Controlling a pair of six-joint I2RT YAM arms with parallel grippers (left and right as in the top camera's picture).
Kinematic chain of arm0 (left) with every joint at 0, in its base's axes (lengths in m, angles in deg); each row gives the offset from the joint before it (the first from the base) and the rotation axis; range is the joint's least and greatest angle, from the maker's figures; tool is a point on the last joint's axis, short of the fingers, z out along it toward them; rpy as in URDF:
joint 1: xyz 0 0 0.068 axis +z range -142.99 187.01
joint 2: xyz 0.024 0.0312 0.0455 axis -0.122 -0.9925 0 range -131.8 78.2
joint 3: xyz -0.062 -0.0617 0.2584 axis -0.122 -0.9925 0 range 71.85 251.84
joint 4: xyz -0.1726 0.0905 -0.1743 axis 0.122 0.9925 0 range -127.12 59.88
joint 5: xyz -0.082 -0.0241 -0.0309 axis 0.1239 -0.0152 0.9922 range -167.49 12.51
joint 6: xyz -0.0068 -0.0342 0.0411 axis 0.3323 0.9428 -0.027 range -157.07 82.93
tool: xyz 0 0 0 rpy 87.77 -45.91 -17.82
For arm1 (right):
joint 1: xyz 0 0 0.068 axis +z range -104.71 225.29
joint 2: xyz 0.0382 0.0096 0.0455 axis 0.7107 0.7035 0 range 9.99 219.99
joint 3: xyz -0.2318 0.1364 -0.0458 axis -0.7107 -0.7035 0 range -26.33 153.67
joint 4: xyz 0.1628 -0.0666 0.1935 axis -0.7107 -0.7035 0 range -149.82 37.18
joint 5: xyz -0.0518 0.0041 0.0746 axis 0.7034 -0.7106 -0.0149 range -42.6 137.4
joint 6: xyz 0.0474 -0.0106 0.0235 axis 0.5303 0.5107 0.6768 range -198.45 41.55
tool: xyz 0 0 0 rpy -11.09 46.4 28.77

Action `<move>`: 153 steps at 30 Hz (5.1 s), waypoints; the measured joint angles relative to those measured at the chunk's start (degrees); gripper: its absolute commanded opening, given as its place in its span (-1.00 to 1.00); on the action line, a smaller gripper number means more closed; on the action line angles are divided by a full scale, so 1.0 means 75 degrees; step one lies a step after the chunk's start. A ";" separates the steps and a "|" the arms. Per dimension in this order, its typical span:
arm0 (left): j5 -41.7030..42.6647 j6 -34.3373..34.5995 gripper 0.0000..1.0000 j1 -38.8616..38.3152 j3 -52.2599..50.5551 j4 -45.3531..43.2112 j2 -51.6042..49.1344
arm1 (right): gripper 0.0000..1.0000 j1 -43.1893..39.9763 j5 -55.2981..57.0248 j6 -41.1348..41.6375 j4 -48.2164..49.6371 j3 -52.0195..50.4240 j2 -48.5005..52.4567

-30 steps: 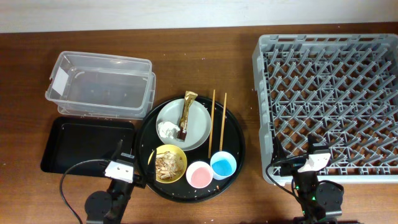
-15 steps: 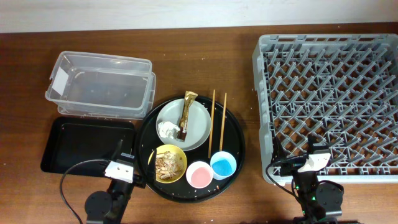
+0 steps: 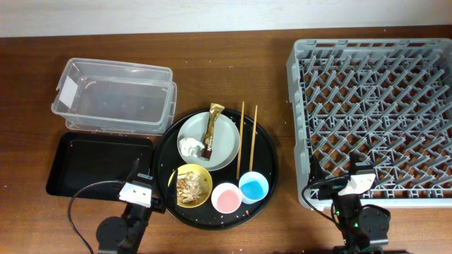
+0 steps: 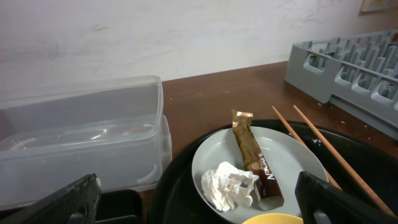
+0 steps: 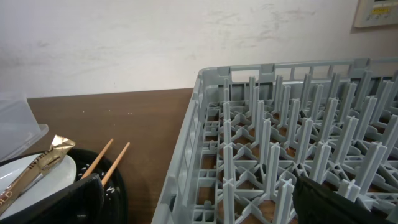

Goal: Sort waste into correct bins and load items into the dishwasher rack

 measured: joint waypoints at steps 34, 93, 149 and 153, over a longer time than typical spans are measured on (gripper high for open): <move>0.0000 0.0000 0.99 0.0000 0.0000 0.0000 0.0000 | 0.96 0.0000 0.0000 -0.0003 0.0000 0.0000 0.0000; 0.1614 0.1999 0.92 -0.2393 0.8183 0.7035 -0.7618 | 0.92 -0.0006 -0.3835 -0.0090 -0.8580 0.8804 0.7560; 1.0177 0.0632 -0.99 -0.0737 0.8276 0.4896 -0.9011 | 0.31 0.2573 -0.8880 0.0469 -0.4185 0.8845 0.7545; 1.0197 0.0609 0.18 -0.0714 0.8276 0.4896 -0.9011 | 0.21 0.2669 -0.8629 0.0600 -0.4179 0.8845 0.7548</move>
